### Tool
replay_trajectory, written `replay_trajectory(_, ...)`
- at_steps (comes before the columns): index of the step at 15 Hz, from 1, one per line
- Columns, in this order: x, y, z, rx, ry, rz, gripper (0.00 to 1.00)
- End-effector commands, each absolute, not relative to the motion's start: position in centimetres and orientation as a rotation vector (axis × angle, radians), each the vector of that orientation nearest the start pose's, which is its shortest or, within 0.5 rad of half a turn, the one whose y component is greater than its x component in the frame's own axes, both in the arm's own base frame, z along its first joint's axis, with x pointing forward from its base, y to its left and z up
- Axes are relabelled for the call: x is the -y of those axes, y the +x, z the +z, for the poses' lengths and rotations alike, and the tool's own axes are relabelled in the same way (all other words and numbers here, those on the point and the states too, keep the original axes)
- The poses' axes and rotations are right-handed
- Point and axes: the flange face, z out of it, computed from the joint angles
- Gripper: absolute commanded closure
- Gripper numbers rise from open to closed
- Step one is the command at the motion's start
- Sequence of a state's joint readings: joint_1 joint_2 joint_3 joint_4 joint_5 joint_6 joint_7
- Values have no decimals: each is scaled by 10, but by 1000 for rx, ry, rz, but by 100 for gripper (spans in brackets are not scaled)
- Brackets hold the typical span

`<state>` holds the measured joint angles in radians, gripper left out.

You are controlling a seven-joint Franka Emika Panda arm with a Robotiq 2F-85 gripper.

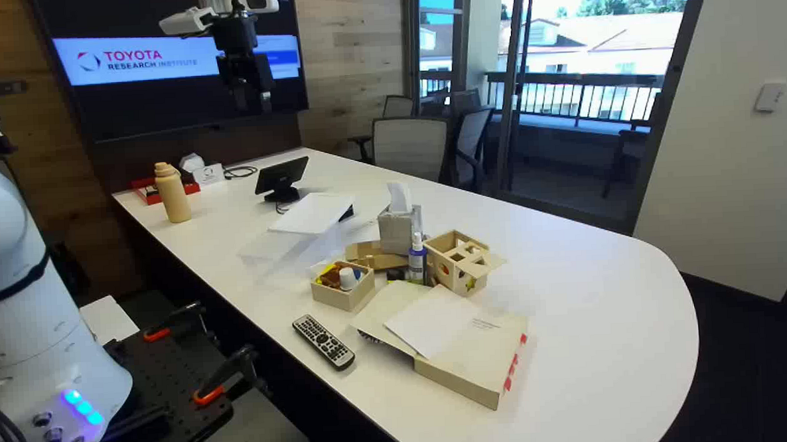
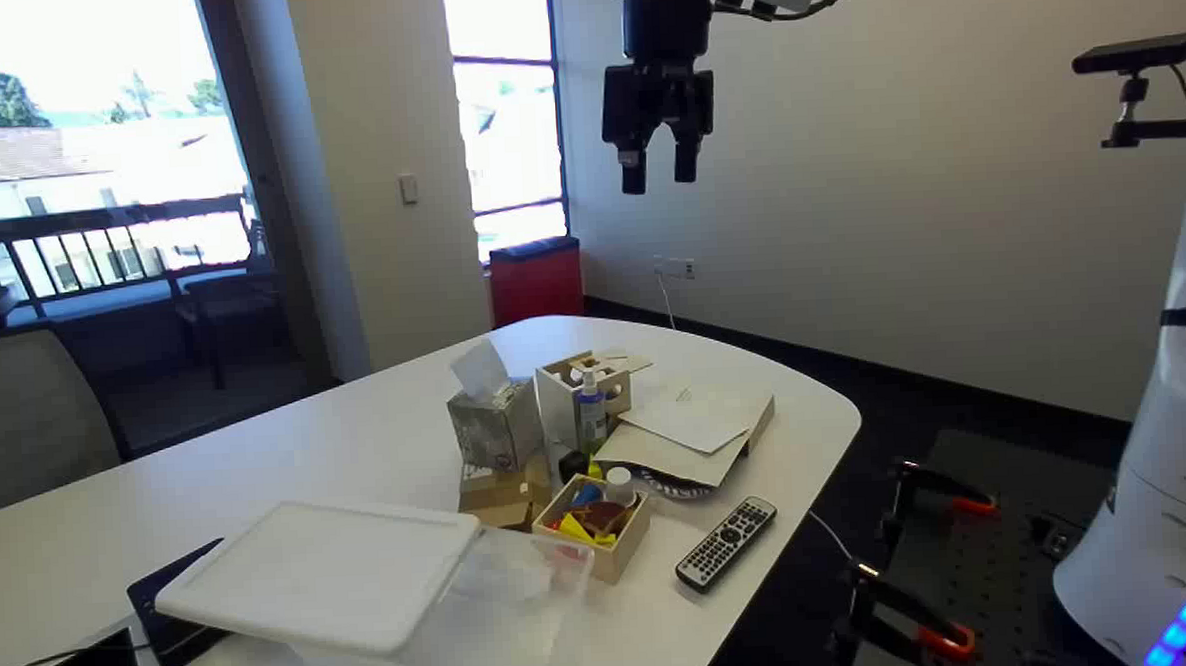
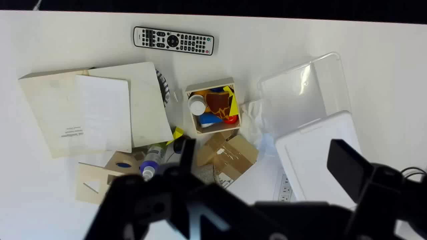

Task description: Press the button on the remote

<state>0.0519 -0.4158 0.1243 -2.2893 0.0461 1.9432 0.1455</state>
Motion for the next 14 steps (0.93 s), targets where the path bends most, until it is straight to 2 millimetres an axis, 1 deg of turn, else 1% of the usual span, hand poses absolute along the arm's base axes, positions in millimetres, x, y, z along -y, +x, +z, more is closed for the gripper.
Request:
replay_trajectory(1,-84,427,518,10,-3136,-104,0)
replay_trajectory(4,-84,427,518,10,-3136,-104,0)
replay_trajectory(6,-74,433,505,-89,-3119,-126,0)
replay_trajectory(8,-58,436,485,-203,-3094,-165,0)
replay_trajectory(11,-35,433,451,-323,-3044,-228,0)
replay_trajectory(12,-24,431,436,-376,-3033,-263,0)
replay_trajectory(14,-1,426,408,-490,-3014,-280,0)
